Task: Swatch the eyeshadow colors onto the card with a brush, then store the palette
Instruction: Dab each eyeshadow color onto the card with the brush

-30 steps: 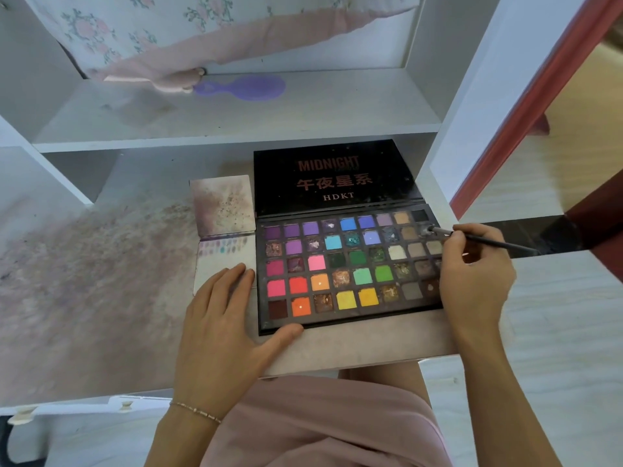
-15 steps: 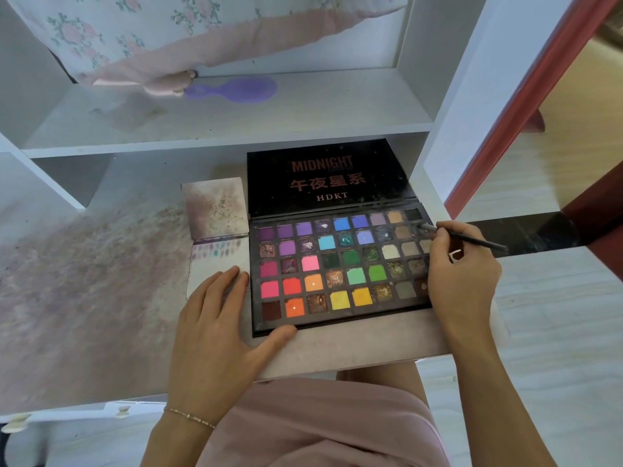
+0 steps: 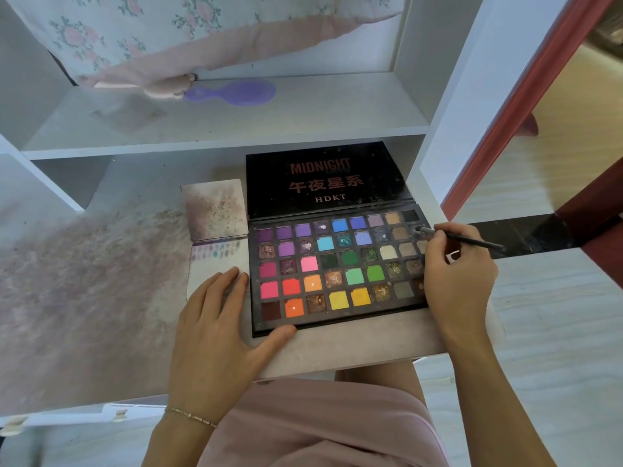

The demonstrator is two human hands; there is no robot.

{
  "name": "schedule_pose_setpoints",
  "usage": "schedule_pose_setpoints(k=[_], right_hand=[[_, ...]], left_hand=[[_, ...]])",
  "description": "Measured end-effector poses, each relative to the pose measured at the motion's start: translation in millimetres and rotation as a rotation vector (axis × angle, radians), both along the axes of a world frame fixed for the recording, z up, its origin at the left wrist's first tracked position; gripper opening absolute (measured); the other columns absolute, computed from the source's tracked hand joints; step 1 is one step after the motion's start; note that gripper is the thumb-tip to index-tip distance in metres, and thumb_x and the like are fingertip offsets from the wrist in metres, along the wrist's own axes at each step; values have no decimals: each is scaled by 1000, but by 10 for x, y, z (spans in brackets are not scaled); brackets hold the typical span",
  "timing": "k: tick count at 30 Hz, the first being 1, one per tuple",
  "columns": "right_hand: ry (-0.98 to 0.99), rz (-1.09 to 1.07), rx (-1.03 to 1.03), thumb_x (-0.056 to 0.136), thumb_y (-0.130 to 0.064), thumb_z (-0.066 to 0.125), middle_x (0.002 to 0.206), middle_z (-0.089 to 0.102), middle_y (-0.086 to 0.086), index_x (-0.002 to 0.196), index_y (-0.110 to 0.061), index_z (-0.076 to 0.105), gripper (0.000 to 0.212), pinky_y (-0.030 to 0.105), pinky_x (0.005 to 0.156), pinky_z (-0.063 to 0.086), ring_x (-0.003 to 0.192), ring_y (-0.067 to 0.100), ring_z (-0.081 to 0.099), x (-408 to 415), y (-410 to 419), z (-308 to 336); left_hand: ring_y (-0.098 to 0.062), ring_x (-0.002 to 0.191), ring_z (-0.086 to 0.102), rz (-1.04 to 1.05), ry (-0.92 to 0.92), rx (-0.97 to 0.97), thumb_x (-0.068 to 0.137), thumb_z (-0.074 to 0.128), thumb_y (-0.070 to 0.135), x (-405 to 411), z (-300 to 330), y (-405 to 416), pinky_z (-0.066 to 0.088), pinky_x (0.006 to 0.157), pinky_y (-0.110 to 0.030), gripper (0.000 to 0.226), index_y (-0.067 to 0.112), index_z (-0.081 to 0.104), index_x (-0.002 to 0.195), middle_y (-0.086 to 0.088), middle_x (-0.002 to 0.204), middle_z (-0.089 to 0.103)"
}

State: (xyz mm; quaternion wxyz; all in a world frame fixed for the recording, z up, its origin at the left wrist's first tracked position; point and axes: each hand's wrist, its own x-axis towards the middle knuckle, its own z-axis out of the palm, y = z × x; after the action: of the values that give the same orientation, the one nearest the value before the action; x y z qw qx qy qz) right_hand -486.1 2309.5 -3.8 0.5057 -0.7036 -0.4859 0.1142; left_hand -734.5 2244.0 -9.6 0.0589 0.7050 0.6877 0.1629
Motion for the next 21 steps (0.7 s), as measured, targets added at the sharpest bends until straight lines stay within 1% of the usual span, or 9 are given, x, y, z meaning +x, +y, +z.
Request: schedule_pose_setpoints(k=[3, 7, 10, 12, 13, 15, 16, 18, 21], right_hand=[[-10, 68, 18, 91, -11, 51, 90, 60, 2, 96, -16, 58, 10, 12, 67, 41, 79, 11, 55, -70, -39, 33], [85, 246, 16, 89, -8, 51, 86, 60, -3, 91, -23, 55, 16, 16, 65, 49, 81, 6, 59, -327, -133, 89], [56, 400, 39, 86, -5, 54, 83, 60, -4, 87, -23, 57, 18, 12, 67, 47, 79, 6, 58, -593, -205, 124], [64, 479, 44, 85, -4, 56, 80, 60, -5, 84, -29, 55, 25, 8, 67, 44, 76, 5, 58, -772, -234, 140], [91, 522, 32, 85, -4, 56, 79, 60, -7, 82, -33, 53, 29, 7, 65, 44, 74, 3, 58, -859, -239, 151], [148, 596, -9, 86, -5, 56, 75, 60, -9, 81, -34, 51, 29, 7, 60, 43, 69, 2, 57, -1019, -220, 165], [160, 622, -26, 86, -6, 55, 71, 61, -8, 81, -31, 52, 26, 8, 59, 43, 67, 2, 57, -1090, -197, 166], [178, 657, -51, 86, -9, 55, 67, 62, -8, 81, -24, 56, 16, 11, 56, 43, 64, 3, 57, -1214, -134, 173], [178, 670, -51, 86, -11, 56, 69, 62, -7, 82, -20, 58, 10, 13, 56, 44, 65, 4, 57, -1350, -24, 189]], left_hand=[[-33, 117, 52, -3, 6, -14, 76, 20, 80, -6, 9, -6, 39, 97, -44, 98, 1, 55, 122, -14, 125, 57], [-34, 116, 53, -10, -13, -28, 77, 18, 80, -7, 35, -9, 38, 98, -45, 99, 0, 56, 121, -15, 124, 58], [-33, 120, 51, -20, -79, -45, 74, 18, 82, -19, 56, -12, 33, 101, -42, 102, 0, 54, 123, -14, 127, 56], [-27, 127, 43, -30, -129, -32, 70, 19, 85, -42, 41, -14, 27, 106, -36, 105, 4, 50, 129, -10, 135, 50], [-23, 132, 37, -29, -166, -29, 69, 24, 85, -59, 34, -17, 24, 108, -33, 103, 7, 46, 133, -7, 140, 45], [-16, 134, 28, -32, -254, -31, 73, 38, 77, -99, 45, -27, 20, 110, -28, 91, 11, 43, 136, -3, 143, 38], [-16, 133, 29, -34, -276, -16, 77, 44, 69, -126, 53, -31, 22, 108, -28, 81, 11, 45, 134, -4, 142, 39], [-23, 126, 41, -26, -239, 61, 85, 52, 54, -201, 55, -34, 33, 102, -31, 61, 8, 54, 126, -9, 134, 48], [-33, 114, 53, 33, -167, 138, 82, 52, 41, -340, 27, -21, 45, 95, -45, 49, 7, 61, 116, -13, 122, 58]])
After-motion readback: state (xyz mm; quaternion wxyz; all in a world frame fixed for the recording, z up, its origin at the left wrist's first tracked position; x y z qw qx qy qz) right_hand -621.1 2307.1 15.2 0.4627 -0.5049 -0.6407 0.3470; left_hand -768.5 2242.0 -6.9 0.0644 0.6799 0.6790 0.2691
